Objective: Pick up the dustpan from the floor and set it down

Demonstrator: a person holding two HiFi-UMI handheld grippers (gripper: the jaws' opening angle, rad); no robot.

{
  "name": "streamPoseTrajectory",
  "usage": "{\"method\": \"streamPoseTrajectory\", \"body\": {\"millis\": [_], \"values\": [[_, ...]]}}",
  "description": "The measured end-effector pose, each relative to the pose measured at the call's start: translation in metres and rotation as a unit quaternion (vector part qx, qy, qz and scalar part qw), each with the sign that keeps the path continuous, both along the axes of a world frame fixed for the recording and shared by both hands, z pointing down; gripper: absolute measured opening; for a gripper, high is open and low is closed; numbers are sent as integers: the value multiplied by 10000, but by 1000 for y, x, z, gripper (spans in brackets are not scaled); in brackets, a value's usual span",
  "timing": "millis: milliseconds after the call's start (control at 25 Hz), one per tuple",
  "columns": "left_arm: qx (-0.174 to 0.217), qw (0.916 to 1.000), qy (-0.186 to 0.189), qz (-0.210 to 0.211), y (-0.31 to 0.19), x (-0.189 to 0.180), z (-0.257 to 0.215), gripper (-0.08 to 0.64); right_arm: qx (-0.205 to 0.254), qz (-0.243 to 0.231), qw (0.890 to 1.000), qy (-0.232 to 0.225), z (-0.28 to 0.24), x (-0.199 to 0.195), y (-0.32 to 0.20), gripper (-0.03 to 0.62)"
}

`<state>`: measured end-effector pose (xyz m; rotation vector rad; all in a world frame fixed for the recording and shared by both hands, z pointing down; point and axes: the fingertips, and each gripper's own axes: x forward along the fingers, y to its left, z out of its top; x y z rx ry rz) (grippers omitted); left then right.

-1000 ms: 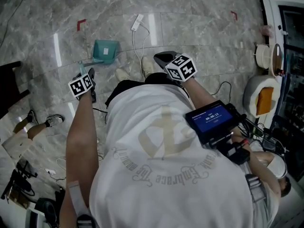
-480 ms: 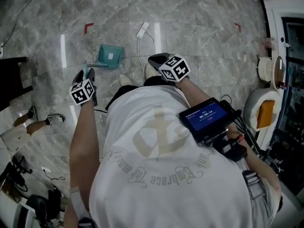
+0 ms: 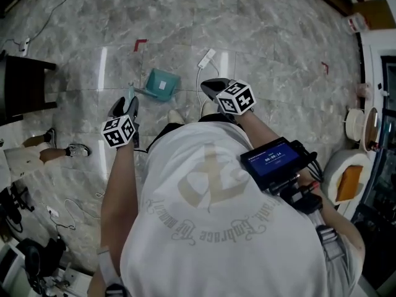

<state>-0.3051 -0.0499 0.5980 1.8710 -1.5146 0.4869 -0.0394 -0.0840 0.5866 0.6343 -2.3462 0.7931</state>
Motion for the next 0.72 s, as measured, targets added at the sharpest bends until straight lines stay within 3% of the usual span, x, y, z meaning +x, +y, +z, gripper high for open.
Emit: {"method": "streamPoseTrajectory", "body": {"millis": [360,520,720], "values": [[603,9980,164,-27,30,25,-43,18,900,-779,9923,-354,-36,-37,0,17],[780,9964,296,124,43,41,-54,12,1180,-936,9873,-508,-51,-46,5,17],[788,9962,345,129,49,45,-55,12,1187,-979,9865,-557,-55,-49,8,17]]}}
